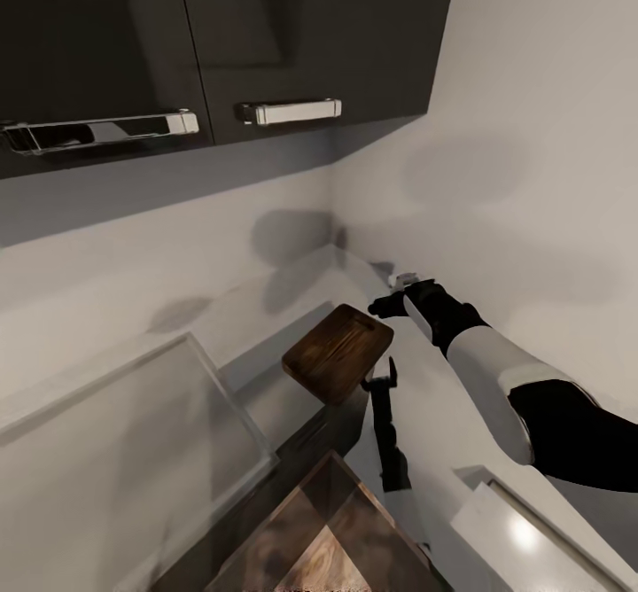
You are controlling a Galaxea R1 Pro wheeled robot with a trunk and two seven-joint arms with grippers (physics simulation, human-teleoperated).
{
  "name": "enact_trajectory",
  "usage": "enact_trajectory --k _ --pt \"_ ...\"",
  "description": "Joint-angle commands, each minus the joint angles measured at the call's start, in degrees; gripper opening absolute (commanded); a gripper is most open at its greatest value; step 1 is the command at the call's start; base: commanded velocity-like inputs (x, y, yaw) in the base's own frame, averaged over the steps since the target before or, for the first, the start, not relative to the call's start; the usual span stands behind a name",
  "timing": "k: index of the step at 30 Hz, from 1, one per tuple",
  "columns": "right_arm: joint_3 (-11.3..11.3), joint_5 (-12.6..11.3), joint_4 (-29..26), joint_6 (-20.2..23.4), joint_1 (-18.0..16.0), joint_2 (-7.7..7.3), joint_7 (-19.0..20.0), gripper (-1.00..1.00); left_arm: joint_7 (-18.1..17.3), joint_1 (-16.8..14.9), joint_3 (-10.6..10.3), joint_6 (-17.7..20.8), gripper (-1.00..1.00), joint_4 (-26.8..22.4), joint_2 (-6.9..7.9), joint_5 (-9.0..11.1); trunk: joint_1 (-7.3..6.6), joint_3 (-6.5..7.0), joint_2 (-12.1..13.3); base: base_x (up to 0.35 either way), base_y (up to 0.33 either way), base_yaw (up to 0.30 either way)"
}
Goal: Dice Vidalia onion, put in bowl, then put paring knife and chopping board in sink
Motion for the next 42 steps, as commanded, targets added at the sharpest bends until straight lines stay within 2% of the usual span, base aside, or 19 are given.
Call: enact_trajectory --k 1,11,18,29,36,42 --pt "0.3 0.0 -0.1 0.3 0.0 0.02 0.2 1.0 0.1 0.0 0.2 -0.1 1.0 -0.1 -0.04 -0.6 0.03 -0.19 -0.1 0.0 0.0 0.0" --pt "0.2 0.1 -0.6 0.1 0.0 -0.25 0.2 1.0 0.1 0.0 0.2 -0.1 1.0 0.2 -0.04 -0.6 0.03 -1.11 -0.1 0.0 0.0 0.0" --pt "0.1 0.2 -0.6 -3.2 0.0 -0.33 0.1 1.0 0.1 0.0 0.2 -0.1 1.0 0.3 -0.04 -0.6 0.03 -1.76 -0.1 0.0 0.0 0.0" --pt "0.0 0.2 -0.7 -3.7 0.0 -0.36 0.1 1.0 0.1 0.0 0.2 -0.1 1.0 0.3 -0.04 -0.6 0.03 -2.78 -0.1 0.0 0.0 0.0" --pt "0.0 0.1 -0.8 -3.8 0.0 -2.04 0.2 1.0 0.1 0.0 0.2 -0.1 1.0 0.3 -0.04 -0.6 0.03 -3.42 -0.1 0.0 0.0 0.0" --pt "0.0 0.0 -0.9 -3.8 0.0 -2.51 0.2 1.0 0.1 0.0 0.2 -0.1 1.0 0.3 -0.04 -0.6 0.03 -3.97 -0.1 0.0 0.0 0.0"
